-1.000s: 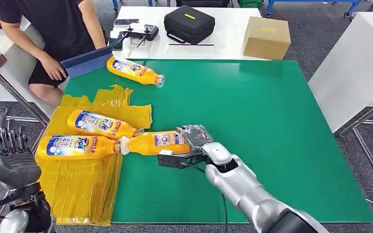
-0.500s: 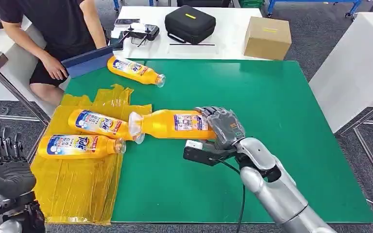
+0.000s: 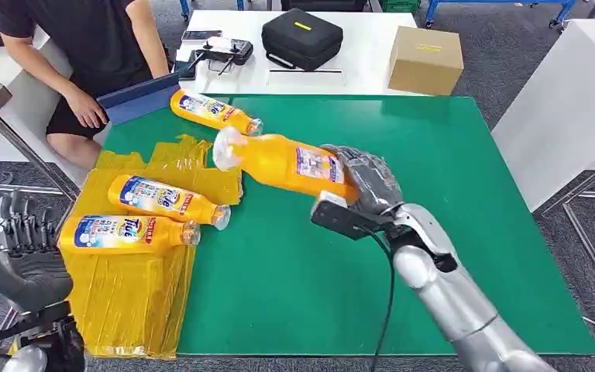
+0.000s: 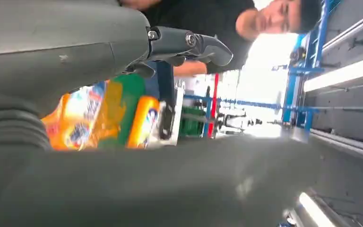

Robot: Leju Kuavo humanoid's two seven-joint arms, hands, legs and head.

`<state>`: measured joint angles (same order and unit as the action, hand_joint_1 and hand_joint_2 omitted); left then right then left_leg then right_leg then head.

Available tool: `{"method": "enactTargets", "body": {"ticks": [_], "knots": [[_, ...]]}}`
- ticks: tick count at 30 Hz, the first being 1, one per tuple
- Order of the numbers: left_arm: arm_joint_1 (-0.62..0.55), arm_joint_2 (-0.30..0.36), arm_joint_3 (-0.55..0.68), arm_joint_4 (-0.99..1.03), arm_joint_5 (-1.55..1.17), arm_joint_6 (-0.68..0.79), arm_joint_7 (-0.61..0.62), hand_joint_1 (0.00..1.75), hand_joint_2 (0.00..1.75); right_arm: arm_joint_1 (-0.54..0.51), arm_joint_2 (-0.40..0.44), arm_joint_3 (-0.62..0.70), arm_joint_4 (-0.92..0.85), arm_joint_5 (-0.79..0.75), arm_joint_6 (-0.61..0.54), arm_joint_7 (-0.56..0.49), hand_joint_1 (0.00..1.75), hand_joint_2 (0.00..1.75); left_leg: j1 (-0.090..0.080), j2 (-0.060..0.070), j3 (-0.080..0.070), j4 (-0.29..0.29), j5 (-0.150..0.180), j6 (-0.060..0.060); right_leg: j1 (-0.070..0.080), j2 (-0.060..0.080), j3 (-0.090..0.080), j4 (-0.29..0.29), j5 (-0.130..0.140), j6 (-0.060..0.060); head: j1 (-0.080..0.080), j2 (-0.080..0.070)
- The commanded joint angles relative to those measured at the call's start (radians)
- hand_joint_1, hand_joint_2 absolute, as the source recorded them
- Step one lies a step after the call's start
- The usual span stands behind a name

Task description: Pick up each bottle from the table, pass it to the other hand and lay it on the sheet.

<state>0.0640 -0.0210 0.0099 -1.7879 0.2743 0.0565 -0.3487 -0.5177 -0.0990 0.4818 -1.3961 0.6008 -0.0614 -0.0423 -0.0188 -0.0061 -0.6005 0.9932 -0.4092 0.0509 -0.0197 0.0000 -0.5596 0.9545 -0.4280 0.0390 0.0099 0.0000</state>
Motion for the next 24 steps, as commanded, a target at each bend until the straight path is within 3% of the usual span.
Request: {"method": "enactTargets", "body": {"ticks": [1,13,18,24], "knots": [[-0.167,-0.01,-0.206,0.173,0.061,0.011,0.044,0.0,1.75,-0.231,0.336,0.068,0.437,0.015,-0.051,0.067,1.75,1.75,0.001,0.005,0.003,0.0,0.0,-0.006,0.001,0.004,0.001,0.002,0.0,-0.004,-0.001,0.0],[-0.191,-0.059,-0.271,0.16,0.186,-0.03,0.135,0.0,1.75,-0.256,0.448,0.161,0.624,0.005,-0.085,0.069,1.75,1.75,0.002,0.001,0.0,0.0,0.001,-0.004,0.0,0.001,0.0,0.001,0.0,-0.002,0.0,0.0],[-0.231,-0.08,-0.278,0.191,0.206,-0.046,0.154,0.0,1.75,-0.232,0.448,0.29,0.614,-0.054,-0.127,0.112,1.75,1.75,0.003,-0.001,0.002,0.0,0.0,-0.006,0.001,-0.001,0.002,0.001,-0.001,-0.003,0.0,0.0],[-0.234,-0.095,-0.28,0.187,0.212,-0.048,0.169,0.0,1.75,-0.227,0.448,0.301,0.613,-0.06,-0.143,0.126,1.75,1.75,0.003,-0.002,0.001,0.0,0.001,-0.005,0.001,-0.002,0.002,0.0,-0.001,-0.003,0.0,0.0]]}}
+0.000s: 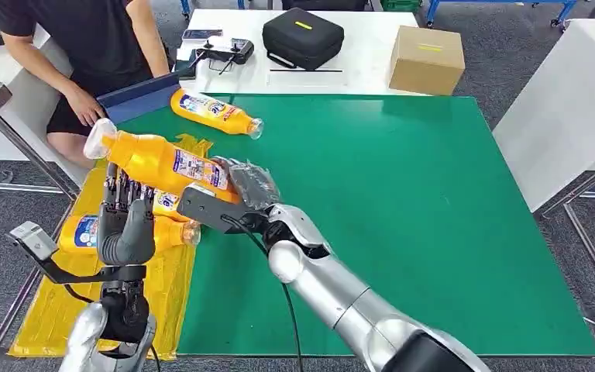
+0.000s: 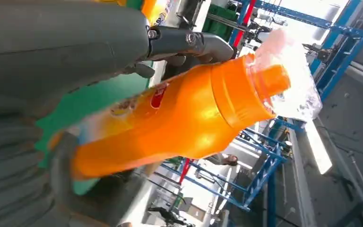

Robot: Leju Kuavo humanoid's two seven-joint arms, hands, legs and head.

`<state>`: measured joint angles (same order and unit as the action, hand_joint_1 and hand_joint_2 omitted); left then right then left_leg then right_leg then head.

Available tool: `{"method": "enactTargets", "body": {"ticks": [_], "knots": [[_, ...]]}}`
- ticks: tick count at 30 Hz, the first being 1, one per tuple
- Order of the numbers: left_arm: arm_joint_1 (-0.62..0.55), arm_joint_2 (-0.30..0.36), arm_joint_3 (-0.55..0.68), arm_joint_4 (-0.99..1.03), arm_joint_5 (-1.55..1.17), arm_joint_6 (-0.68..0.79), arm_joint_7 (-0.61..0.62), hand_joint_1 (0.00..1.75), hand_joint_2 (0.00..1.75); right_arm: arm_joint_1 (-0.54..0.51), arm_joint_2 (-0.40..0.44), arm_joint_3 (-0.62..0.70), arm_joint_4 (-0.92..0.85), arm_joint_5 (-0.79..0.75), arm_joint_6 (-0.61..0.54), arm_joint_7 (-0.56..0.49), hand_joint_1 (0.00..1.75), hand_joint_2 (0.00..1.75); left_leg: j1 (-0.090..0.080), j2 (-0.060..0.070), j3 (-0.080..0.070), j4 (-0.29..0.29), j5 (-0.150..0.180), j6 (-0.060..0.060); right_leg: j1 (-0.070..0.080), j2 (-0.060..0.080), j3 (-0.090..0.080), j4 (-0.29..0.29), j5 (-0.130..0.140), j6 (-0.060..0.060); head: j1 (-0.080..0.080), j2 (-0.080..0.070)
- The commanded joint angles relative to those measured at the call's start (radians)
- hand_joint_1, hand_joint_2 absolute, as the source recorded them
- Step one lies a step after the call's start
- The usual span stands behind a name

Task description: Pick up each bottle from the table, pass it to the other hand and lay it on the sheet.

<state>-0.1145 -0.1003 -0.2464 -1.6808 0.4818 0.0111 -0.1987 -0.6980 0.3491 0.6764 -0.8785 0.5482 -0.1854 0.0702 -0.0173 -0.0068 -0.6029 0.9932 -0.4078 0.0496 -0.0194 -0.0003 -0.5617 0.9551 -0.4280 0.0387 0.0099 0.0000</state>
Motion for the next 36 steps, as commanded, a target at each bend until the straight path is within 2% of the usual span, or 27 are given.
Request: {"method": "enactTargets", "body": {"ticks": [1,9,15,25,36], "knots": [[-0.058,-0.019,-0.022,0.085,0.006,0.001,0.024,0.0,1.75,-0.045,0.0,0.108,0.093,0.002,-0.025,0.017,1.75,1.75,0.001,-0.001,0.002,0.0,-0.001,-0.003,0.001,-0.001,0.003,-0.001,-0.001,-0.002,0.0,0.0],[-0.079,-0.025,-0.02,0.117,0.019,-0.003,0.039,0.0,1.75,-0.039,0.0,0.125,0.078,0.016,-0.026,0.035,1.75,1.75,0.001,-0.001,0.001,0.0,0.0,-0.002,0.0,-0.001,0.002,0.0,0.0,-0.001,0.0,0.0],[-0.141,-0.049,-0.008,0.198,0.083,-0.021,0.082,0.0,1.75,-0.001,0.0,0.215,0.062,0.084,-0.046,0.075,1.75,1.75,0.001,-0.002,0.003,0.0,0.0,-0.004,0.001,-0.002,0.004,-0.001,-0.001,-0.002,0.0,0.0],[-0.159,-0.037,0.007,0.218,0.166,-0.04,0.14,0.0,1.75,-0.005,0.0,0.339,0.064,0.117,-0.065,0.122,1.75,1.75,0.001,0.0,0.002,0.0,-0.001,-0.003,0.001,-0.001,0.003,-0.001,-0.001,-0.002,0.0,0.0],[-0.172,-0.035,0.0,0.229,0.175,-0.032,0.141,0.0,1.75,0.055,0.0,0.331,0.007,0.14,-0.034,0.127,1.75,1.75,0.001,-0.002,0.001,0.0,0.0,-0.003,0.001,-0.003,0.002,-0.001,-0.001,-0.002,0.0,0.0]]}}
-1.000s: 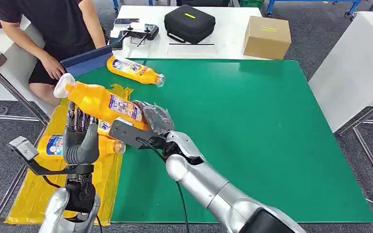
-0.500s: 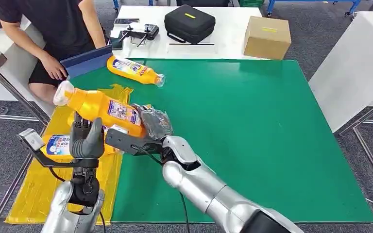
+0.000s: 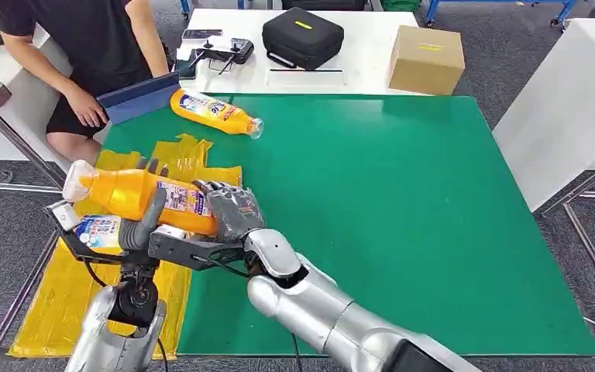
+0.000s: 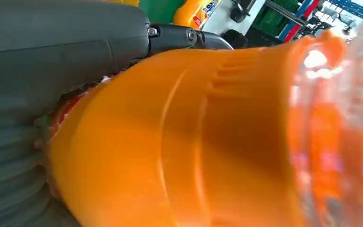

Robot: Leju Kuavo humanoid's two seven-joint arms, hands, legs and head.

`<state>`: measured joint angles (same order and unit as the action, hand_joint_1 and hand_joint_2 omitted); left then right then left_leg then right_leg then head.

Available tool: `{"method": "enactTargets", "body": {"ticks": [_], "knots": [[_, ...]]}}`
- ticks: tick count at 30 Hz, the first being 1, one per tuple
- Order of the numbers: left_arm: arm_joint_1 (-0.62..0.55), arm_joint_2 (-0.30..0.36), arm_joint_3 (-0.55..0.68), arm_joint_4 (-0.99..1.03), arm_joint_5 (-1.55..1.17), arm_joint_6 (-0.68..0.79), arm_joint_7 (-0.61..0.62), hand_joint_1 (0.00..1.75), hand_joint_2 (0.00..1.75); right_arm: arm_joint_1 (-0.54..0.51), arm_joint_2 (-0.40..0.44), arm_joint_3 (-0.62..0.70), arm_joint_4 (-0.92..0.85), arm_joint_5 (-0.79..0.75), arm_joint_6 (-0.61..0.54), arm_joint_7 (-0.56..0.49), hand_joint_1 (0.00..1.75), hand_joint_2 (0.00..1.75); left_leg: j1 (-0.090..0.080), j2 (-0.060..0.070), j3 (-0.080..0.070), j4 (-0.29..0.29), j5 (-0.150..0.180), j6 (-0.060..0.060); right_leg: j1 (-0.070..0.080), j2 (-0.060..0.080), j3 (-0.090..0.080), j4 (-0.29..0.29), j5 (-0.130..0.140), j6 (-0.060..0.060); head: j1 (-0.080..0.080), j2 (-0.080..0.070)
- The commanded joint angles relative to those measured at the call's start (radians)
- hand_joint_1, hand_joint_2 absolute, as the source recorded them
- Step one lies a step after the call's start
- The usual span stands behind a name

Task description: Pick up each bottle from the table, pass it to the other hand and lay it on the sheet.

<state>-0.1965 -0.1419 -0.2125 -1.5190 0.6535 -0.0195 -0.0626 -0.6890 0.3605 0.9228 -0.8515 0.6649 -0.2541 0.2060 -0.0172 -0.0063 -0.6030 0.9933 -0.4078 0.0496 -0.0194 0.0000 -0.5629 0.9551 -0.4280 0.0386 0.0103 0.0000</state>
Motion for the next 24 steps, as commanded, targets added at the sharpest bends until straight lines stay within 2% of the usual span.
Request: {"method": "enactTargets", "body": {"ticks": [1,3,4,5,18,24], "knots": [[-0.085,0.008,-0.033,0.062,0.003,-0.001,0.004,0.0,1.75,0.051,-0.011,0.079,-0.024,0.029,0.041,-0.012,1.75,1.75,0.002,-0.003,0.003,0.0,-0.001,-0.004,0.001,-0.003,0.005,-0.001,-0.002,-0.002,0.0,0.0],[-0.065,0.014,-0.026,0.04,0.005,0.003,-0.005,0.02,1.75,0.072,-0.011,0.06,-0.037,0.05,0.067,-0.022,1.75,1.75,0.001,-0.002,0.001,-0.001,0.0,-0.003,0.001,-0.003,0.003,-0.001,-0.001,-0.002,0.0,0.0],[-0.061,0.016,-0.025,0.035,0.005,0.002,-0.006,1.68,1.75,0.074,-0.011,0.059,-0.037,0.051,0.07,-0.022,1.75,1.75,0.002,-0.003,0.002,-0.001,-0.001,-0.004,0.001,-0.003,0.004,-0.001,-0.001,-0.002,0.0,0.0],[-0.058,0.016,-0.025,0.031,0.005,0.002,-0.009,1.75,1.75,0.073,-0.011,0.059,-0.037,0.052,0.073,-0.022,1.75,1.75,0.001,-0.002,0.003,-0.001,-0.001,-0.003,0.001,-0.003,0.004,-0.001,-0.001,-0.002,-0.001,0.0],[0.025,0.04,-0.006,-0.061,0.002,0.029,-0.046,1.75,1.75,0.084,-0.011,0.084,-0.084,0.043,0.108,-0.019,1.75,1.75,0.002,-0.001,0.002,0.0,-0.001,-0.004,0.001,-0.001,0.004,-0.001,-0.001,-0.002,0.0,0.0],[0.027,0.041,-0.006,-0.061,0.002,0.029,-0.046,1.75,1.75,0.084,-0.011,0.084,-0.084,0.043,0.108,-0.019,1.75,1.75,0.002,-0.002,0.002,0.0,-0.001,-0.003,0.001,-0.002,0.003,-0.001,-0.001,-0.002,0.0,0.0]]}}
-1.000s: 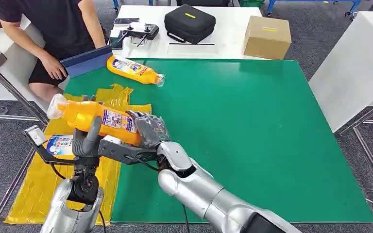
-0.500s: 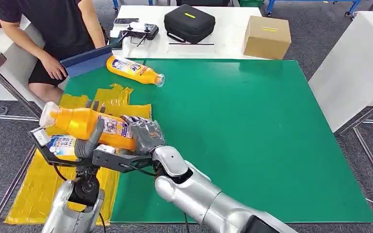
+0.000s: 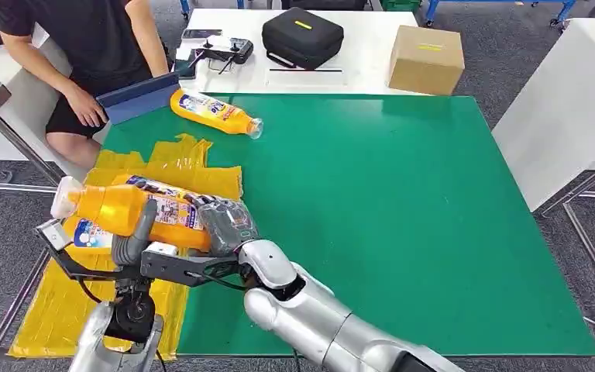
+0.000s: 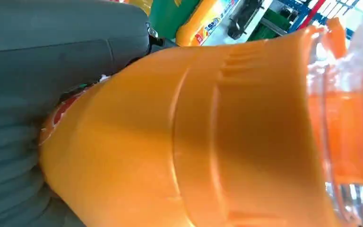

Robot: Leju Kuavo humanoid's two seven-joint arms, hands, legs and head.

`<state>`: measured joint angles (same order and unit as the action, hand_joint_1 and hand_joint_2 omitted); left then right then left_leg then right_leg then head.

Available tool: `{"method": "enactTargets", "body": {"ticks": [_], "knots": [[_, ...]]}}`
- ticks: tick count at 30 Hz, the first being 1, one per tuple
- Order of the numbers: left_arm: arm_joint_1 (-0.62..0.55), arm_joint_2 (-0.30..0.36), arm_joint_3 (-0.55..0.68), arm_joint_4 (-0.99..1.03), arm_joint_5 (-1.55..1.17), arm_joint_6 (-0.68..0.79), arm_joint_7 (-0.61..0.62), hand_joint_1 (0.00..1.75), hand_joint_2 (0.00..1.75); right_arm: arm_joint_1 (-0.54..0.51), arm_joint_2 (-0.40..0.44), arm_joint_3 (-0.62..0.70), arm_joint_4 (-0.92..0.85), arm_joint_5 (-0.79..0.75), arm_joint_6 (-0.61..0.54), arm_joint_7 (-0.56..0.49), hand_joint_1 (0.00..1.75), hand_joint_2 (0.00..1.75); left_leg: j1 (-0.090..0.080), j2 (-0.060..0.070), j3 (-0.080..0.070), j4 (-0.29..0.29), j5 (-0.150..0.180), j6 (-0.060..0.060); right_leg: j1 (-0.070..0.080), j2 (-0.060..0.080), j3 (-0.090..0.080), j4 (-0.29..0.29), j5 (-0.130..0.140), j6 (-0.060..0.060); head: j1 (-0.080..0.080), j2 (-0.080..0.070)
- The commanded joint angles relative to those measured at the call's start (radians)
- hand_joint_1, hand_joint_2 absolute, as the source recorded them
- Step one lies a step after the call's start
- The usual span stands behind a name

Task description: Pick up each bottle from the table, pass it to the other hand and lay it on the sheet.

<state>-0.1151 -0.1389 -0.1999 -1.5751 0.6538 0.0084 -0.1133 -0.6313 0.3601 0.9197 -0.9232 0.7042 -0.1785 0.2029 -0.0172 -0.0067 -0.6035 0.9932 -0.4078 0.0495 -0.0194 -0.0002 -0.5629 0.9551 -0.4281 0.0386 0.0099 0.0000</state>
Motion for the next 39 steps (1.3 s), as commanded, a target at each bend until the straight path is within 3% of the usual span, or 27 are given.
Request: {"method": "enactTargets", "body": {"ticks": [1,9,13,16,18,19,20,22,24,26,32,35,36,38,39], "knots": [[-0.054,0.038,-0.018,-0.005,0.002,0.001,0.005,1.75,1.75,0.027,-0.011,0.087,-0.013,0.004,0.032,-0.015,1.75,1.75,0.001,-0.001,0.001,-0.001,0.0,-0.002,0.001,-0.001,0.002,-0.001,0.0,-0.001,0.0,0.0],[-0.042,0.05,-0.015,-0.014,0.01,0.006,-0.003,1.75,1.75,0.039,-0.011,0.051,-0.037,0.035,0.051,-0.003,1.75,1.75,0.002,-0.002,0.003,-0.001,-0.001,-0.004,0.001,-0.002,0.004,-0.001,-0.001,-0.002,0.0,0.0],[0.001,0.1,0.147,0.001,0.07,-0.089,-0.005,1.75,1.75,-0.063,-0.011,0.29,-0.002,-0.191,-0.055,0.076,1.75,1.75,0.001,0.004,0.003,-0.001,-0.001,-0.003,0.001,0.004,0.003,-0.001,0.0,-0.002,0.0,0.0],[-0.002,0.088,0.162,0.002,0.065,-0.103,0.006,1.75,1.75,-0.077,-0.011,0.315,0.01,-0.219,-0.073,0.078,1.75,1.75,0.002,0.007,0.004,-0.001,-0.002,-0.005,0.001,0.005,0.004,0.0,-0.001,-0.003,0.0,0.0],[0.036,0.069,0.215,-0.047,0.049,-0.047,-0.04,1.75,1.75,-0.085,-0.011,0.351,0.0,-0.281,-0.057,0.006,1.75,1.75,0.003,0.002,0.004,-0.001,-0.002,-0.005,0.002,0.001,0.005,0.0,-0.002,-0.004,0.0,0.0],[0.109,0.073,0.264,-0.142,0.065,-0.031,-0.041,1.75,1.75,-0.086,-0.011,0.4,-0.025,-0.325,-0.1,-0.01,0.0,1.75,0.002,0.001,0.003,-0.001,-0.001,-0.004,0.001,0.0,0.003,0.0,-0.002,-0.003,0.0,0.0],[0.147,0.064,0.302,-0.192,0.072,-0.025,-0.039,1.75,1.75,-0.085,-0.011,0.423,-0.039,-0.372,-0.104,0.014,0.0,0.0,0.002,0.003,0.004,-0.001,-0.002,-0.005,0.001,0.003,0.003,-0.001,-0.001,-0.003,0.0,0.0],[0.237,0.029,0.388,-0.327,0.094,0.026,-0.052,1.75,1.75,-0.098,-0.011,0.492,-0.113,-0.427,-0.086,-0.004,0.0,0.0,0.003,0.011,0.008,0.0,-0.005,-0.006,0.002,0.011,0.005,-0.001,-0.002,-0.004,0.0,0.0],[0.335,0.021,0.419,-0.457,0.115,0.075,-0.073,1.75,1.75,-0.073,-0.011,0.554,-0.252,-0.416,-0.138,0.097,0.0,0.0,0.004,0.021,0.009,0.001,-0.009,-0.007,0.002,0.019,0.006,0.0,-0.002,-0.005,0.0,0.0],[0.364,0.024,0.411,-0.494,0.121,0.087,-0.072,1.75,1.75,-0.065,-0.011,0.575,-0.299,-0.401,-0.143,0.149,0.0,0.0,0.004,0.018,0.004,0.002,-0.009,-0.006,0.002,0.016,0.003,0.002,-0.002,-0.006,0.002,0.0],[0.335,0.031,0.386,-0.459,0.114,0.106,-0.088,1.75,1.75,-0.071,-0.011,0.56,-0.266,-0.412,-0.139,0.117,0.0,0.0,0.006,-0.001,0.001,0.0,-0.005,-0.008,0.002,0.001,-0.003,-0.001,-0.004,-0.009,0.002,0.0],[0.369,0.038,0.295,-0.534,0.089,0.189,-0.153,1.75,1.75,-0.104,-0.011,0.526,-0.239,-0.493,-0.149,0.036,0.0,0.0,0.005,0.0,-0.002,-0.001,-0.004,-0.007,0.001,0.002,-0.006,-0.002,-0.004,-0.01,0.0,0.0],[0.342,0.068,0.218,-0.533,0.078,0.252,-0.18,1.75,1.75,-0.167,-0.011,0.45,-0.136,-0.515,-0.118,-0.072,0.0,0.0,0.006,0.001,0.0,0.0,-0.006,-0.008,0.002,0.002,-0.002,-0.001,-0.004,-0.012,0.0,0.0],[0.345,0.131,0.117,-0.51,0.059,0.305,-0.213,1.75,1.75,-0.218,-0.03,0.312,-0.049,-0.521,-0.109,-0.173,0.0,0.0,0.006,-0.003,0.0,0.001,-0.005,-0.009,0.002,-0.002,-0.002,0.0,-0.004,-0.012,0.0,0.0],[0.374,0.156,0.079,-0.483,0.05,0.301,-0.228,1.75,1.75,-0.224,-0.078,0.23,-0.061,-0.513,-0.122,-0.201,0.0,0.0,0.006,-0.006,-0.001,0.001,-0.003,-0.008,0.001,-0.006,-0.003,0.001,-0.004,-0.012,0.0,0.0]]}}
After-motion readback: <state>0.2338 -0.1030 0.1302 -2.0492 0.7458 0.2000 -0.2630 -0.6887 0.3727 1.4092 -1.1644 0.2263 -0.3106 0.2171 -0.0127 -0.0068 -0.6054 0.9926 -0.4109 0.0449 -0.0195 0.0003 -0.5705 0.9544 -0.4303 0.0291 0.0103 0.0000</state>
